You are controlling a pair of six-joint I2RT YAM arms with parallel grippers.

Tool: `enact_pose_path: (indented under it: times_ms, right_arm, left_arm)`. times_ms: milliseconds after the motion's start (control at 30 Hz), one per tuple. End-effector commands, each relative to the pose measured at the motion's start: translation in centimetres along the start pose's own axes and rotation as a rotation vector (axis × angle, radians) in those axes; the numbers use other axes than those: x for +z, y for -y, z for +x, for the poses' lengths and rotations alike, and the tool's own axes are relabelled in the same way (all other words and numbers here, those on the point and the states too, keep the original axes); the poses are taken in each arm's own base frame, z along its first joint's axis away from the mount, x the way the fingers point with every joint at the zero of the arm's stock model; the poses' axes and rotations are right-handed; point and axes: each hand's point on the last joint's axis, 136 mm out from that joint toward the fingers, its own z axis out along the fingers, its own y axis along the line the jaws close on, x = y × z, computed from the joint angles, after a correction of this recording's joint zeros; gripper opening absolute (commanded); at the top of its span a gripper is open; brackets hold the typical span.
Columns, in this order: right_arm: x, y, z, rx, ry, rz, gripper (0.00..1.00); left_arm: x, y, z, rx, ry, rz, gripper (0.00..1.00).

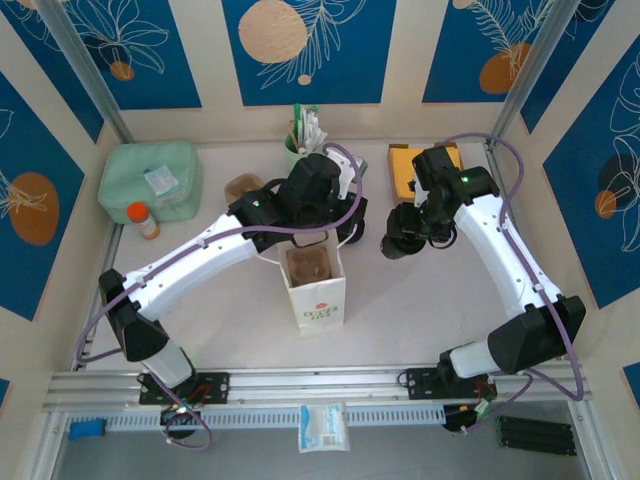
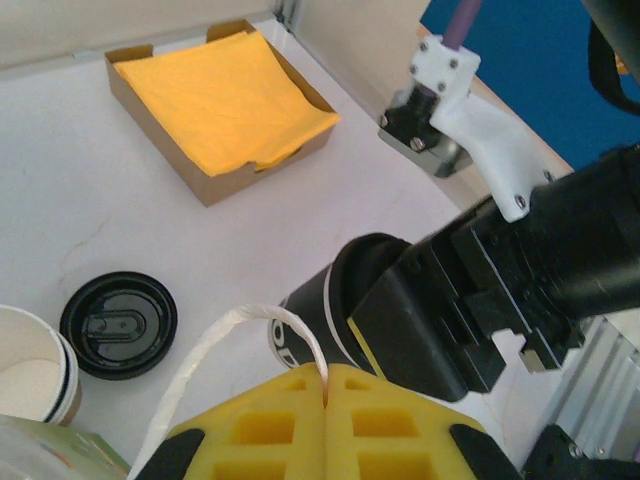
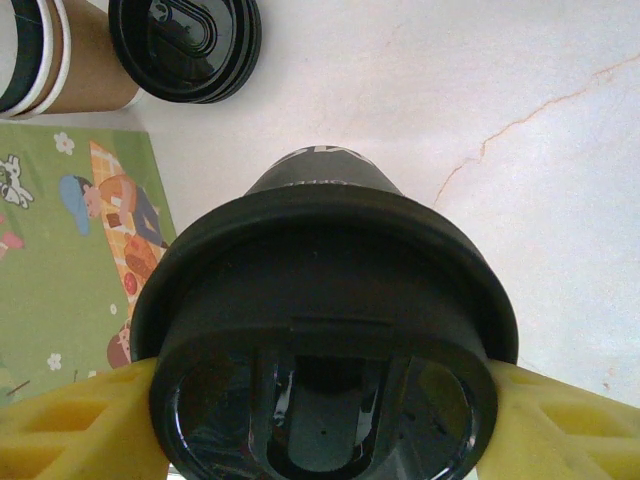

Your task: Pack the takeout coffee

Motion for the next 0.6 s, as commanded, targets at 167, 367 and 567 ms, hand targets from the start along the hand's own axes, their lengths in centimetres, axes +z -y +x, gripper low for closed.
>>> enact_pose_path:
  times_ms: [167, 367, 567]
  right_arm:
    - [-1.4, -0.4, -0.3, -0.006, 0.033, -0.037, 0.69]
    - [-2.2, -0.5, -0.8, -0.005, 0.054, -0.037, 0.69]
    - [-4.7, -0.4, -1.9, 0.014, 0.126, -0.031, 0.69]
  left_arm:
    - [0.1, -0.3, -3.4, -0.007, 0.108, -0.016, 0.01]
    - [0.3, 0.1, -3.2, -0.002, 0.092, 0.012, 0.22]
    - [-1.4, 0.8, -3.5, 0.02, 0.102, 0.043, 0.57]
